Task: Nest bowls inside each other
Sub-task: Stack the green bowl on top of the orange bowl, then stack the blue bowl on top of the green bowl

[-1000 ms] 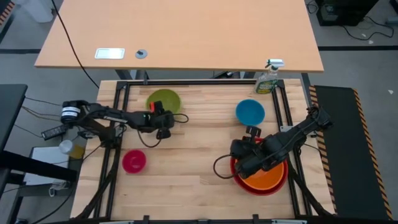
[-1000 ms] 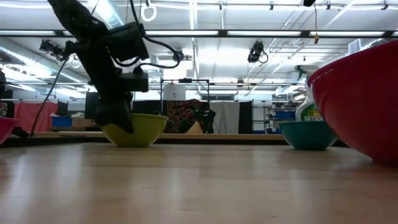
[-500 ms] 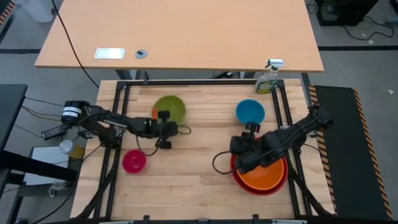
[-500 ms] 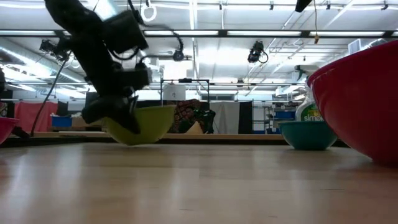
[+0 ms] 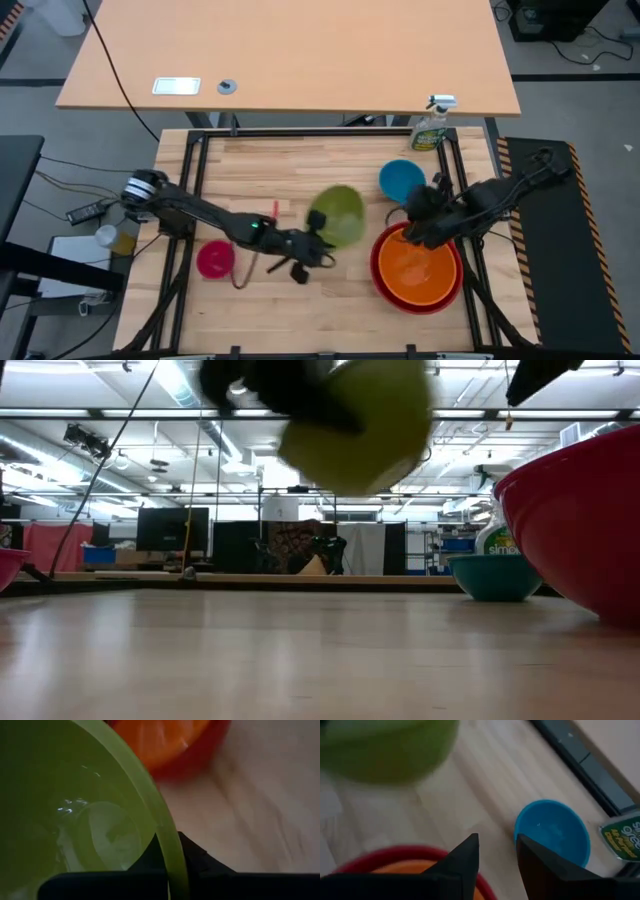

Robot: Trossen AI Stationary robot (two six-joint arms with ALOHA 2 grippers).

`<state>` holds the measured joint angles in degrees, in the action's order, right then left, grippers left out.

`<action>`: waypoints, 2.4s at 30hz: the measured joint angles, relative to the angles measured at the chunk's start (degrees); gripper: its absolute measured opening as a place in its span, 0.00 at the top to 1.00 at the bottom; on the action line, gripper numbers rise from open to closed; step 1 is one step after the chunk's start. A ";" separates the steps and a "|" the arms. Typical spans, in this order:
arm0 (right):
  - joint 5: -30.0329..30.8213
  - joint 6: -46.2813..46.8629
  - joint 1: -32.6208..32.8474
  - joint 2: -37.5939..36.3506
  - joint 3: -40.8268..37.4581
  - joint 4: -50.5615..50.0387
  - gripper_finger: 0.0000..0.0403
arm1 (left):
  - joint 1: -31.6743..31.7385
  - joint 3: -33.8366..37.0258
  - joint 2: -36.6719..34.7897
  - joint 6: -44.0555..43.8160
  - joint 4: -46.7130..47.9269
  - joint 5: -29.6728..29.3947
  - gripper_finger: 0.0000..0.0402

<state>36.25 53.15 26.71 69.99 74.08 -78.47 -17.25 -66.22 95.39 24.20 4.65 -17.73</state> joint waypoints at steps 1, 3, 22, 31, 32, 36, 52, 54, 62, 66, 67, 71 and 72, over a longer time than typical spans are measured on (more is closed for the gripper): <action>0.89 0.83 -0.01 -1.26 -0.22 0.16 0.66 | -0.29 -3.21 2.18 1.91 -0.22 1.12 0.97; 3.00 2.07 0.04 -3.38 -0.35 1.13 0.66 | -0.53 -8.78 6.58 5.31 -1.33 3.39 0.97; 10.37 -4.75 1.01 -9.65 -0.37 10.29 0.66 | 5.72 -31.57 37.64 15.86 -28.31 19.12 0.96; 10.15 -4.73 1.01 -9.25 -0.37 10.30 0.66 | 3.29 -31.47 37.76 18.35 -24.83 24.41 0.95; 9.96 -4.63 1.01 -9.24 -0.37 10.31 0.66 | 2.85 -31.47 37.77 19.56 -25.06 24.43 0.95; 9.55 -3.85 1.01 -9.24 -0.37 10.31 0.66 | 1.93 -31.47 37.78 20.23 -24.01 24.67 0.95; 9.15 -3.93 1.01 -9.24 -0.37 10.38 0.66 | -0.60 -31.38 34.56 15.44 -18.71 16.08 0.63; 7.97 -3.57 1.01 -9.26 -0.37 10.47 0.66 | -0.66 -31.40 33.60 14.30 -19.05 16.15 0.59; 0.57 -1.84 -1.98 -8.80 -0.46 10.27 0.66 | -0.75 -31.43 30.09 7.76 -18.86 19.74 0.55; -2.21 -1.86 -4.07 -7.87 -1.85 10.20 0.66 | -1.27 -31.43 27.34 6.55 -13.92 18.10 0.55; -2.99 -1.94 -4.49 -7.45 -2.00 10.05 0.66 | -1.50 -31.45 26.71 6.32 -12.17 17.04 0.55; -4.42 -2.14 -4.98 -6.59 -2.11 9.50 0.66 | -3.42 -30.30 23.96 6.15 -1.89 9.29 0.55; -4.48 -2.14 -4.96 -6.54 -2.09 9.21 0.66 | -4.00 -29.32 23.29 5.95 0.72 7.37 0.55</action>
<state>31.77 51.01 21.76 63.45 71.99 -69.26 -21.25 -95.54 118.67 30.15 5.36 -10.36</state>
